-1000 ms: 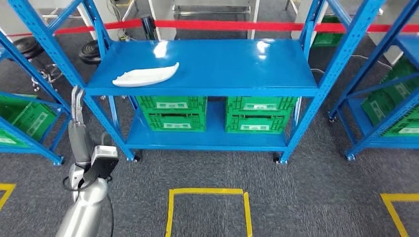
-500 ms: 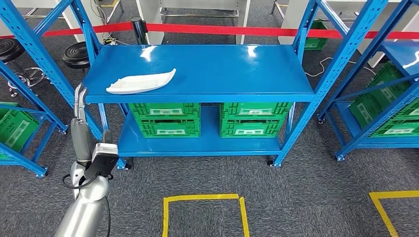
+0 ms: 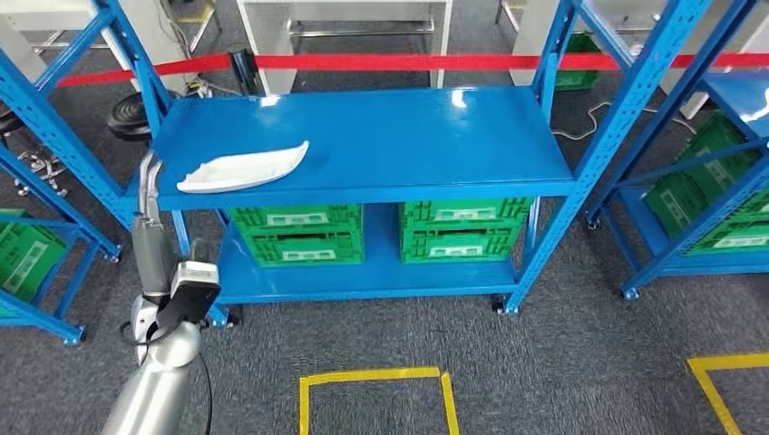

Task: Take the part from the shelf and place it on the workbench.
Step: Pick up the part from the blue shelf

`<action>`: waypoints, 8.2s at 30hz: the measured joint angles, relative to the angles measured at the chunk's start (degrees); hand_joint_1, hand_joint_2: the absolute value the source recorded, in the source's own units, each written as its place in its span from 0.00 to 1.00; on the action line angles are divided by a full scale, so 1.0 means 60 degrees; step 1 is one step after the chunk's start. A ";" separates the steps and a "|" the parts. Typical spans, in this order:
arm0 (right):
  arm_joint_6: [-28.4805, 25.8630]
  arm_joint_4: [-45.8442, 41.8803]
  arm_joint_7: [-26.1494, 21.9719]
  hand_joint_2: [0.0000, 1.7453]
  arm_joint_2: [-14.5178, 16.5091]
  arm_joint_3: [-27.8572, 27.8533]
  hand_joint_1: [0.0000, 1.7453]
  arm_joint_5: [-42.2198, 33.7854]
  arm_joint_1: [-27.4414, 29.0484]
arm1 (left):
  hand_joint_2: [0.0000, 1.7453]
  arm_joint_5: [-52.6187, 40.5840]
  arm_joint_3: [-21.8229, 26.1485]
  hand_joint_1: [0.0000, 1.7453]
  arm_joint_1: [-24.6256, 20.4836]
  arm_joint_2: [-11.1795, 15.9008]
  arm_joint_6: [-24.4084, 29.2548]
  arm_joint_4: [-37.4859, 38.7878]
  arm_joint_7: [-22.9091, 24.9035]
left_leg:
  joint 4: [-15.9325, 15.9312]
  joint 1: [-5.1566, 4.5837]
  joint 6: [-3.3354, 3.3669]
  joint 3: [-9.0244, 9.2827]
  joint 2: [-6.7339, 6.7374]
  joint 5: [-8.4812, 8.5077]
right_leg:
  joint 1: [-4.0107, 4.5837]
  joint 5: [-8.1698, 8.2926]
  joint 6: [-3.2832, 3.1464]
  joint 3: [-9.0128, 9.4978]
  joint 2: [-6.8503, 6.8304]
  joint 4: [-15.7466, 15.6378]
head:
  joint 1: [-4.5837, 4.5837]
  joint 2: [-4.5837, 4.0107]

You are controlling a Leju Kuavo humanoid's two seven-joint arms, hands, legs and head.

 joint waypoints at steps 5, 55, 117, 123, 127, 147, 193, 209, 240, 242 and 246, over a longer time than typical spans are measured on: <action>0.0038 0.0000 0.0000 0.00 0.0003 -0.0018 0.00 -0.0004 -0.0017 | 0.00 0.0008 0.0000 0.00 -0.0042 0.0012 0.0010 0.0040 -0.0017 | 0.0984 0.0025 -0.0063 -0.0544 -0.0008 -0.0396 | -0.0013 -0.0071 -0.0053 0.0074 0.0003 -0.0004 | -0.0022 0.0000; 0.0249 0.0006 -0.0056 0.00 0.0161 -0.0205 0.00 0.0003 0.0018 | 0.00 -0.0097 -0.0235 0.00 -0.0181 0.0174 -0.0397 0.0167 0.0202 | -0.0955 0.0032 0.0197 0.0570 -0.0076 0.0378 | -0.0009 0.0102 0.0372 -0.0270 -0.0022 0.0258 | 0.0043 0.0000; -0.0268 0.0025 0.0018 0.00 0.0309 -0.0523 0.00 0.0266 0.0010 | 1.00 -0.2772 -0.0073 0.00 0.0196 0.0892 -0.3102 0.1670 0.2930 | -0.1073 0.0030 -0.0008 0.0447 -0.0091 0.0606 | -0.0055 -0.0099 0.0188 -0.0030 0.0041 0.0122 | 0.0077 0.0000; -0.0404 0.0025 0.0220 0.00 0.0309 -0.0632 0.00 0.0267 0.0010 | 1.00 -0.1537 0.0205 0.00 0.0281 0.1062 -0.3953 0.1991 0.2386 | -0.1073 0.0030 -0.0011 0.0454 -0.0091 0.0603 | -0.0054 -0.0100 0.0188 -0.0031 0.0041 0.0119 | 0.0076 0.0000; -0.0399 0.0025 0.0280 0.00 0.0309 -0.0657 0.00 0.0266 0.0006 | 1.00 -0.1234 0.0288 0.00 0.0052 0.1074 -0.4252 0.2620 0.2197 | -0.1073 0.0031 -0.0011 0.0455 -0.0095 0.0604 | -0.0052 -0.0100 0.0188 -0.0028 0.0039 0.0120 | 0.0076 0.0000; -0.0378 0.0025 0.0155 0.00 0.0309 -0.0677 0.00 0.0266 0.0001 | 1.00 -0.2173 0.0229 0.00 -0.0698 0.1033 -0.3315 0.4147 0.2476 | -0.1071 0.0031 -0.0013 0.0461 -0.0090 0.0601 | -0.0053 -0.0098 0.0190 -0.0025 0.0042 0.0118 | 0.0076 0.0000; -0.0269 0.0026 0.0155 0.00 0.0312 -0.0830 0.00 0.0444 -0.0013 | 1.00 -0.5672 -0.0097 1.00 -0.0828 0.1061 -0.1082 0.4759 0.4706 | -0.1071 0.0031 -0.0009 0.0463 -0.0091 0.0596 | -0.0053 -0.0099 0.0190 -0.0018 0.0040 0.0118 | 0.0076 0.0000; -0.0233 0.0025 -0.0305 0.00 0.0312 -0.0883 0.00 0.0522 -0.0020 | 1.00 -0.9942 -0.0789 1.00 -0.1030 0.1424 -0.0781 0.5398 0.8703 | -0.1071 0.0031 -0.0008 0.0464 -0.0090 0.0595 | -0.0053 -0.0099 0.0190 -0.0017 0.0042 0.0117 | 0.0076 0.0000; -0.0143 0.0025 -0.0207 0.00 0.0287 -0.0896 0.00 0.0651 -0.0024 | 1.00 -0.9543 -0.2120 1.00 -0.0818 0.1954 0.1106 0.4749 0.8594 | -0.1070 0.0028 -0.0008 0.0488 -0.0087 0.0593 | -0.0055 -0.0099 0.0190 -0.0003 0.0050 0.0117 | 0.0075 0.0000; -0.0148 0.0025 -0.0133 0.00 0.0286 -0.0897 0.00 0.0701 -0.0014 | 1.00 -0.8051 -0.1760 1.00 -0.0204 0.1764 0.1648 0.3215 0.6509 | -0.1070 0.0021 -0.0002 0.0488 -0.0090 0.0588 | -0.0054 -0.0106 0.0197 -0.0003 0.0055 0.0113 | 0.0076 0.0000; -0.0125 0.0025 -0.0121 0.00 0.0282 -0.0900 0.00 0.0821 -0.0021 | 1.00 -0.4100 -0.1064 1.00 0.0901 0.1279 0.1367 0.0347 0.1817 | -0.1071 0.0017 0.0010 0.0481 -0.0061 0.0552 | -0.0054 -0.0115 0.0210 0.0002 0.0086 0.0097 | 0.0080 0.0000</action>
